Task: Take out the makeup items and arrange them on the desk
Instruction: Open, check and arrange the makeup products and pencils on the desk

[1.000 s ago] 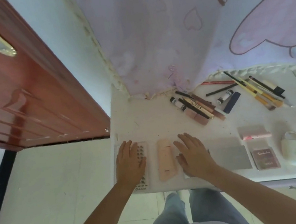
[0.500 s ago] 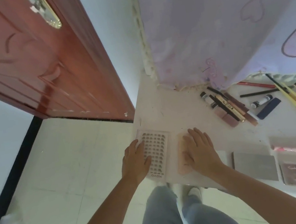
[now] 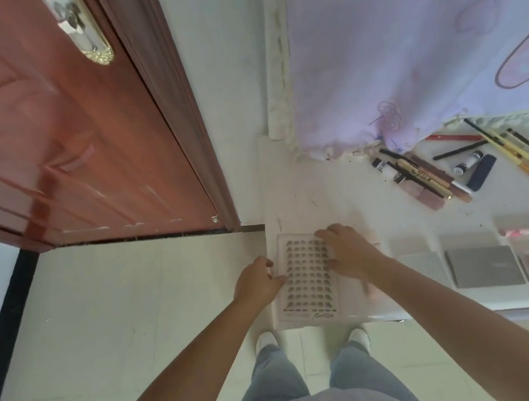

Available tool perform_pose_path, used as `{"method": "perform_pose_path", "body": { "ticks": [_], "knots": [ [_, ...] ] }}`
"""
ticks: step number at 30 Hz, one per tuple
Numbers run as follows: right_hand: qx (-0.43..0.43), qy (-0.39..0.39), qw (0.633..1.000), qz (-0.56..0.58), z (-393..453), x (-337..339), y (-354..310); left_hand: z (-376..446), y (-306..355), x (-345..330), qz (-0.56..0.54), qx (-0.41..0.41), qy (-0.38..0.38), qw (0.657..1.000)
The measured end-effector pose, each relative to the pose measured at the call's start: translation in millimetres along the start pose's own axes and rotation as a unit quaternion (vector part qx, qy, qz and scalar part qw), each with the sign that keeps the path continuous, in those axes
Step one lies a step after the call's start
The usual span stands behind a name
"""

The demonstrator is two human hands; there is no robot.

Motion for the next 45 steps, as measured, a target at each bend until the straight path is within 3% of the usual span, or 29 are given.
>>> {"method": "perform_pose_path", "body": {
  "ticks": [3, 8, 10, 12, 13, 20, 30, 33, 36, 40, 43, 45],
  "knots": [
    [-0.074, 0.065, 0.993, 0.066, -4, -3, -11, 8, -6, 7, -0.024, -0.010, -0.022, 0.999],
    [-0.196, 0.093, 0.947, 0.235, -13, -20, -26, 10, -13, 12, -0.117, -0.004, -0.043, 0.992],
    [-0.233, 0.101, 0.906, 0.339, -15, -25, -23, 10, -13, 15, -0.163, -0.002, -0.043, 0.986],
    [-0.269, 0.105, 0.830, 0.477, -19, -26, -18, 10, -8, 23, -0.204, -0.015, -0.048, 0.978],
    [-0.269, 0.112, 0.802, 0.522, -21, -23, -15, 10, -5, 29, -0.215, -0.029, -0.046, 0.975],
    [-0.183, 0.141, 0.765, 0.602, -31, 34, -8, 8, 38, 71, -0.262, -0.100, 0.024, 0.960],
    [-0.125, 0.240, 0.679, 0.682, -48, 130, 1, -20, 104, 108, -0.236, -0.188, 0.019, 0.953],
    [-0.102, 0.254, 0.643, 0.716, -55, 153, 0, -34, 123, 113, -0.269, -0.249, -0.028, 0.930],
    [-0.070, 0.263, 0.607, 0.747, -62, 171, -6, -41, 146, 125, -0.312, -0.296, 0.018, 0.903],
    [-0.032, 0.289, 0.636, 0.715, -74, 194, -11, -43, 169, 142, -0.373, -0.323, 0.070, 0.867],
    [-0.003, 0.321, 0.698, 0.640, -85, 211, -12, -44, 183, 158, -0.417, -0.306, 0.100, 0.850],
    [0.007, 0.351, 0.753, 0.556, -88, 219, -11, -47, 193, 168, -0.488, -0.298, 0.081, 0.816]
  ]
}}
Point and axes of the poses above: each hand's wrist, its own z-axis towards the middle knuckle, its own x-axis out of the back of the hand, y = z × x, the point moved 3 cm from there along z, towards the middle knuckle, and after that the axes turned 4 degrees about y, right-handed, at the moved point
